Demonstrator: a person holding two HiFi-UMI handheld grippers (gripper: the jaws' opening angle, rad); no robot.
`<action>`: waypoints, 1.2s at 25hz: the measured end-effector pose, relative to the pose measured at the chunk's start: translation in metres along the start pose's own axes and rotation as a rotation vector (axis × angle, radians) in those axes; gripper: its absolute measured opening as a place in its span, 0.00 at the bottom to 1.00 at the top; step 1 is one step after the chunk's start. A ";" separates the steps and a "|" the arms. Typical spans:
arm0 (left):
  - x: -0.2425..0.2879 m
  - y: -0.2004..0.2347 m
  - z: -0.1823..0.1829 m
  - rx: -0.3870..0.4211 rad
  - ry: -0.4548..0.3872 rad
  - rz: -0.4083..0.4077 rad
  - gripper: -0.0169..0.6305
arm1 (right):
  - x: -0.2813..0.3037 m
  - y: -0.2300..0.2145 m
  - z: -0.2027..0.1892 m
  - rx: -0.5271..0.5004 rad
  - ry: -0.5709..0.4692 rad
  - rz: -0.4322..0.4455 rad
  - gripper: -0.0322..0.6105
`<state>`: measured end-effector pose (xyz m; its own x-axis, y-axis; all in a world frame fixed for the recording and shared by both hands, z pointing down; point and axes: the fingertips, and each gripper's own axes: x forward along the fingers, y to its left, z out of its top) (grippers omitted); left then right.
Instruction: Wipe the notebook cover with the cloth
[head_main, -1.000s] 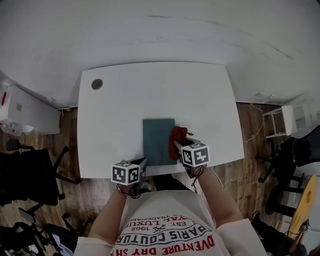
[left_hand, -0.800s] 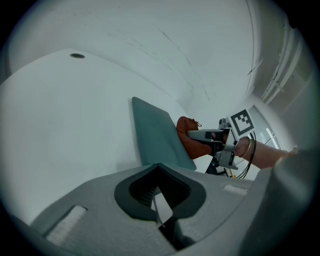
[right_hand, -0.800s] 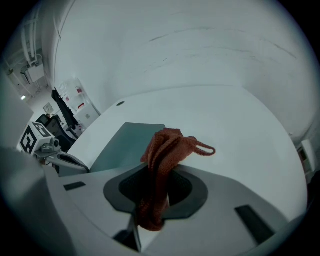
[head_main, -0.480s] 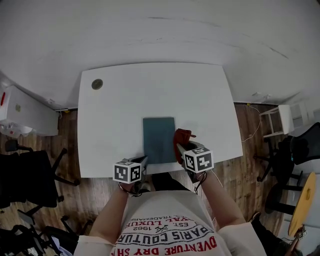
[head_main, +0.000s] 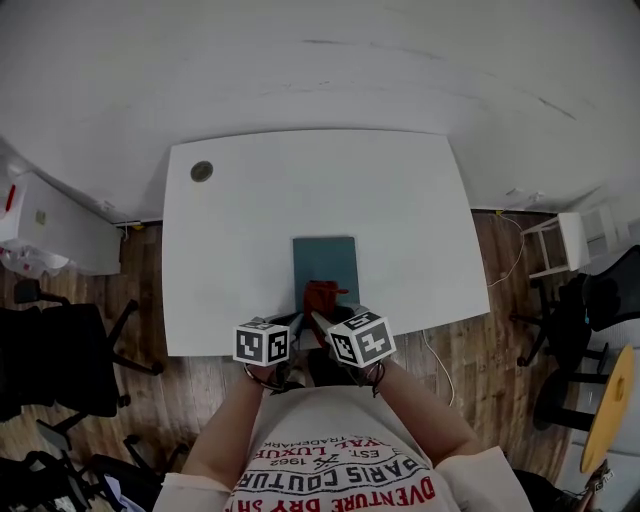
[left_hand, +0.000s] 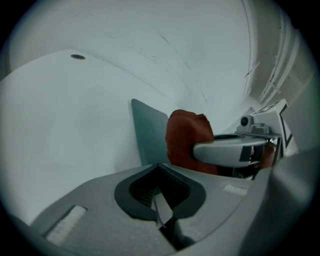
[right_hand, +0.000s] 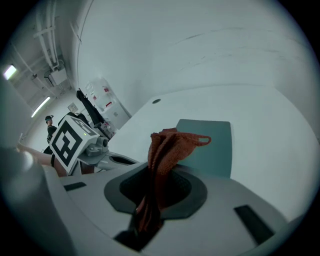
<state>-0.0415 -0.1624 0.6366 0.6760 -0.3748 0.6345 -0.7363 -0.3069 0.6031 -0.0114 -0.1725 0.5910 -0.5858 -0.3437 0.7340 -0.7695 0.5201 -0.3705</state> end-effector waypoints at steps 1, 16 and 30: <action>0.000 0.000 0.000 -0.002 -0.001 -0.002 0.04 | 0.005 0.003 -0.003 -0.013 0.016 -0.001 0.18; 0.002 0.000 0.003 -0.026 -0.027 -0.001 0.04 | 0.038 -0.015 -0.015 -0.101 0.053 -0.070 0.17; 0.000 -0.001 0.002 0.054 -0.019 0.046 0.04 | 0.020 -0.038 -0.024 -0.006 0.020 -0.068 0.18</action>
<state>-0.0410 -0.1637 0.6353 0.6407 -0.4059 0.6517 -0.7678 -0.3358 0.5457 0.0125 -0.1798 0.6334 -0.5270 -0.3629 0.7685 -0.8059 0.5004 -0.3163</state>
